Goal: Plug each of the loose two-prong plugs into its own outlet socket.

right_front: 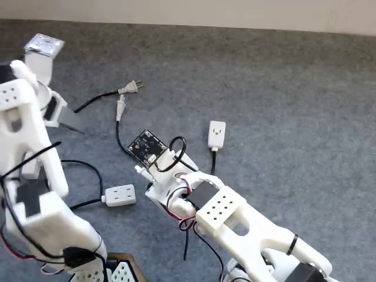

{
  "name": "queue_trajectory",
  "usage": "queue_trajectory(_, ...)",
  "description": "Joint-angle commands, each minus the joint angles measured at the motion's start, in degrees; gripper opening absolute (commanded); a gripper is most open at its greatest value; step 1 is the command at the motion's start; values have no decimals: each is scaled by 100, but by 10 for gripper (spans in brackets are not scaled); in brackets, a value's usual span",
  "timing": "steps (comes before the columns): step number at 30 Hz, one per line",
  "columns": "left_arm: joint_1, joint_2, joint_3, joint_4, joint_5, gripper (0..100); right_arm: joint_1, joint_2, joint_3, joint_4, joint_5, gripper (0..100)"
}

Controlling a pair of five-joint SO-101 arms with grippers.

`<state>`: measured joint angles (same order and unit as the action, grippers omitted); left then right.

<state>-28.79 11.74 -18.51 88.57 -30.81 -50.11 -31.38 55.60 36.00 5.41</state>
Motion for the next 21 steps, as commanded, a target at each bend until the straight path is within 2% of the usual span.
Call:
queue_trajectory(1, 136, -1675, 2299, -1916, 62, 399, -40, -189, -171, -127, 62, 5)
queue_trajectory(4, 215, -2914, 4180, -3200, 26, 410, -40, -189, -163, -127, 62, 5)
queue_trajectory(6, 286, -3811, 5165, -3692, 26, 428, -40, -189, -145, -127, 53, 5)
queue_trajectory(10, 576, -5455, 6246, -3613, 53, 430, -57, -207, -110, -286, 18, 5)
queue_trajectory(14, 1103, -6712, 7160, -3569, 325, 432, -84, -189, -119, -541, -475, 5)
queue_trajectory(21, 1684, -7538, 7556, -3587, 1354, 433, -207, -242, -119, -629, -738, 5)
